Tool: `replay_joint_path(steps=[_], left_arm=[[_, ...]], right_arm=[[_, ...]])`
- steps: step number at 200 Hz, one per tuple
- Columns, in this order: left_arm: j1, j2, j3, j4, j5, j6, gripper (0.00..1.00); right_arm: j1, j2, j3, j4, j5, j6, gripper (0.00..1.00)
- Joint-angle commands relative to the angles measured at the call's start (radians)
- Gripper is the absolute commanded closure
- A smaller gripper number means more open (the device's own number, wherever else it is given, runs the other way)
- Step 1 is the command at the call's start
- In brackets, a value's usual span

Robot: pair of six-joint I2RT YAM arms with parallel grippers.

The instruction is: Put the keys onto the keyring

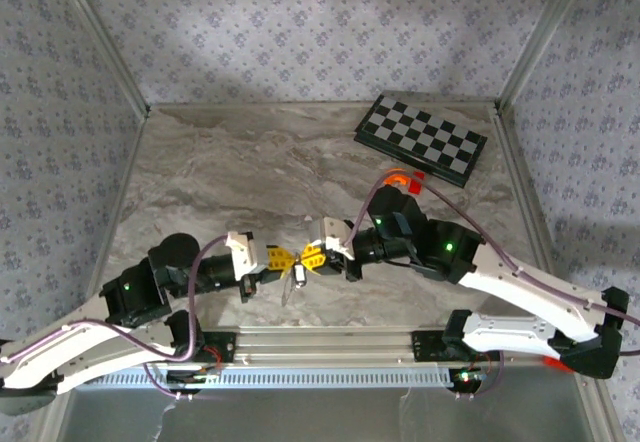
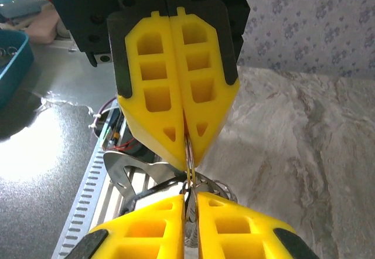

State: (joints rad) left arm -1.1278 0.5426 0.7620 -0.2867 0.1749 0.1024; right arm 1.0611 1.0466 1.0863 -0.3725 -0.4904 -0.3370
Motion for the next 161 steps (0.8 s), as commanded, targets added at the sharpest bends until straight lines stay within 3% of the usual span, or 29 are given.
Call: replay_joint_path(steps=[1,35,107,161], left_arm=[[-0.001,-0.027,-0.002,0.107,0.017,-0.022,1.00],[-0.001,-0.024,-0.009,0.116,0.029,-0.031,1.00],[-0.001,-0.016,-0.023,0.139,0.062,-0.043,1.00],[-0.001,-0.018,-0.026,0.137,0.077,-0.050,1.00]], right_arm=[[-0.009,-0.013,-0.021,0.004,-0.038,0.019,0.87],[-0.013,-0.045,-0.044,0.052,-0.035,0.036,0.77],[-0.015,-0.083,-0.066,0.108,-0.012,0.061,0.70],[-0.020,-0.060,-0.069,0.136,-0.032,0.067,0.78]])
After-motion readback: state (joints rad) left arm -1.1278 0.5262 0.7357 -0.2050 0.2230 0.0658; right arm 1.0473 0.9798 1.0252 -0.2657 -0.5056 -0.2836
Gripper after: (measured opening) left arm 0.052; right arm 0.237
